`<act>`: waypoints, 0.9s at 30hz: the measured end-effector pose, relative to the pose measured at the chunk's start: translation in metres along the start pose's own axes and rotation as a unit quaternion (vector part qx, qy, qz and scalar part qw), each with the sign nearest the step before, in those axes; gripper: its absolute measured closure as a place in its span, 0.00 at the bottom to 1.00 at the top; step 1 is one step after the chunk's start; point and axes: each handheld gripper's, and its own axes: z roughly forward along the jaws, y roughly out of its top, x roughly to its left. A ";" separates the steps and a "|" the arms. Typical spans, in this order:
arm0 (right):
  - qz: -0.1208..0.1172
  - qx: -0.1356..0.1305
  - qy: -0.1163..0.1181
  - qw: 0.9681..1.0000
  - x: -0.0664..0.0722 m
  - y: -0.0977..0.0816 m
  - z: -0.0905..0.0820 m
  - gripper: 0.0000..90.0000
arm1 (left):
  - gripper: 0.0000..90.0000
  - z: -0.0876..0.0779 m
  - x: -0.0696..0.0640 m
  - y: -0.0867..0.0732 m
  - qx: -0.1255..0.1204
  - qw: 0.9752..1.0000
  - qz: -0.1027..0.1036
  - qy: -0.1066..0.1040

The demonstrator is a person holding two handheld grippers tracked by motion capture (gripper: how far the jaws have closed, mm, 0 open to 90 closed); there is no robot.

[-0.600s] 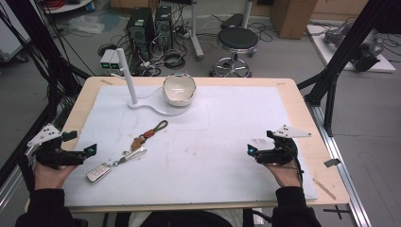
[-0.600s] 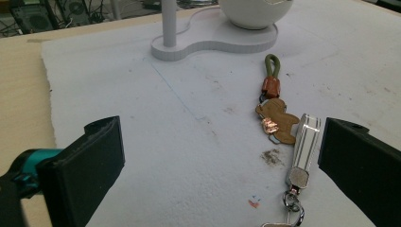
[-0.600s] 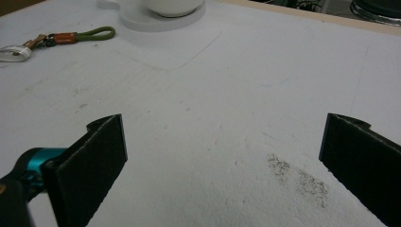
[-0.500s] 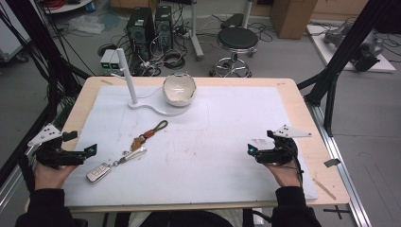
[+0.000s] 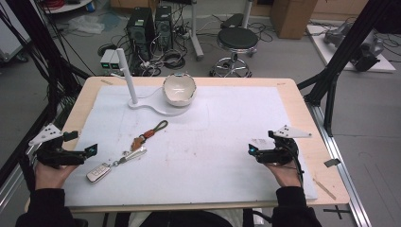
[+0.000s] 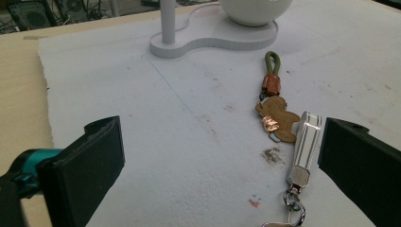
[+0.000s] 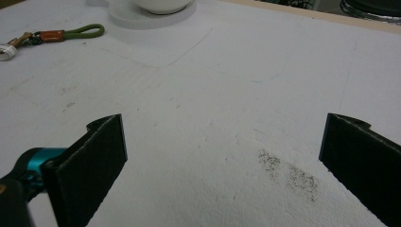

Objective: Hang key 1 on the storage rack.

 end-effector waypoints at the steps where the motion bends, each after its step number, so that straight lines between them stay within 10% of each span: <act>1: 0.000 0.000 0.000 1.000 0.000 0.000 0.000 0.01 | 0.02 0.000 0.000 0.000 0.000 1.000 0.000 0.000; 27: -0.006 0.004 0.008 1.000 0.003 -0.001 0.003 0.01 | 0.02 0.057 -0.028 0.033 0.075 0.995 0.053 -0.041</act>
